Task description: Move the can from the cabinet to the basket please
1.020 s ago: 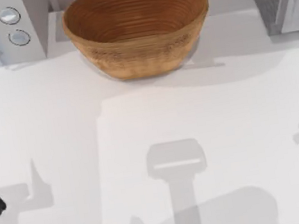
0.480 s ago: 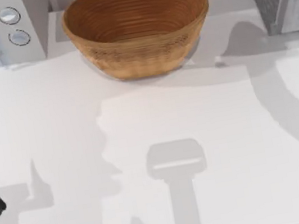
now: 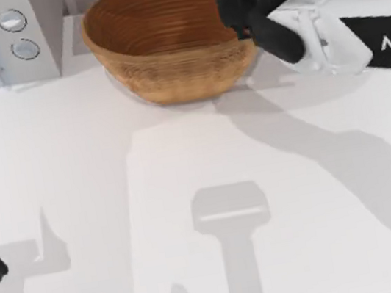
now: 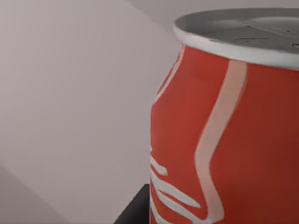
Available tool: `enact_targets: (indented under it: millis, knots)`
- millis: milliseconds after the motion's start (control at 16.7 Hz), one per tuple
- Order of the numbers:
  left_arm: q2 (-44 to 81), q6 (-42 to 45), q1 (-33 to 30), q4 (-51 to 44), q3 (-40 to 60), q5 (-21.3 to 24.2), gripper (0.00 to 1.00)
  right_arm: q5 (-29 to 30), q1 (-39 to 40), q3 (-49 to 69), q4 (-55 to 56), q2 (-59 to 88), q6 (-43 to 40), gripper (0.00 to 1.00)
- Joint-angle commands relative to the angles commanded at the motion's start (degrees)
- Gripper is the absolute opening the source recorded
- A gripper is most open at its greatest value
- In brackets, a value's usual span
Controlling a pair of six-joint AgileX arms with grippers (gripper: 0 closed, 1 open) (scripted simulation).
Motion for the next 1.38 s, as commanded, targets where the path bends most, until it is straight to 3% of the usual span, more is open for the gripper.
enact_targets:
  millis: [360,1380]
  knots:
    - [0.0,0.0,0.0,0.0,0.0,0.0,1.00,4.2,4.4,9.7,3.3,13.0,0.1,0.00]
    - [0.0,0.0,0.0,0.0,0.0,0.0,1.00,2.5,2.6,14.9,2.7,17.6,0.0,0.00]
